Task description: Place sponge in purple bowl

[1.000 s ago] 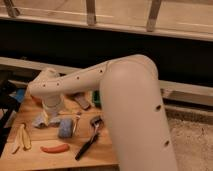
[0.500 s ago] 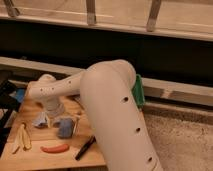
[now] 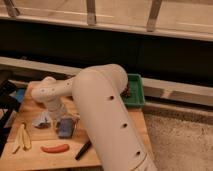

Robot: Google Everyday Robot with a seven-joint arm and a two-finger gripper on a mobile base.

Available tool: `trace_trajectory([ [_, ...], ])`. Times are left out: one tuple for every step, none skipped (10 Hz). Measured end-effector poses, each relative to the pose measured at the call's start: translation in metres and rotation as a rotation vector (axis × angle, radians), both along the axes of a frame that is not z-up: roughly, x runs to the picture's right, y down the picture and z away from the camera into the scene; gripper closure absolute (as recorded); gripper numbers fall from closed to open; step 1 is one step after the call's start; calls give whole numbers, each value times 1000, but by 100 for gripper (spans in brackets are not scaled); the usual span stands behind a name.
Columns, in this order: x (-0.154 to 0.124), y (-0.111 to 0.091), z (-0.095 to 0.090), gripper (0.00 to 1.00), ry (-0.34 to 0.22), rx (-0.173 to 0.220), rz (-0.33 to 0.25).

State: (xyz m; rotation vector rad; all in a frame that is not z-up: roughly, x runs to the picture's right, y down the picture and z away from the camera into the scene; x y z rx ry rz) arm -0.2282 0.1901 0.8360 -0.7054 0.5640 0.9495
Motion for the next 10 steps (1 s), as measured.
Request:
trace_trajectory([
  [1,3,1,37,8,-9,-1],
  [3,6,1,47,16,-16,0],
  [5,7,1,57,23,-19,4],
  [7,8,1,67,28,-22,5],
  [7,9,0,75,29,-24,5],
  [7,11,-1,81,29,-25,3],
  [6,10,-2,81,25,-22,5],
  [6,7,-4,81,19,-18,15],
  [9,-5,-10,81,9,-1,36],
  [11,-17,-17,81,1,17,50],
])
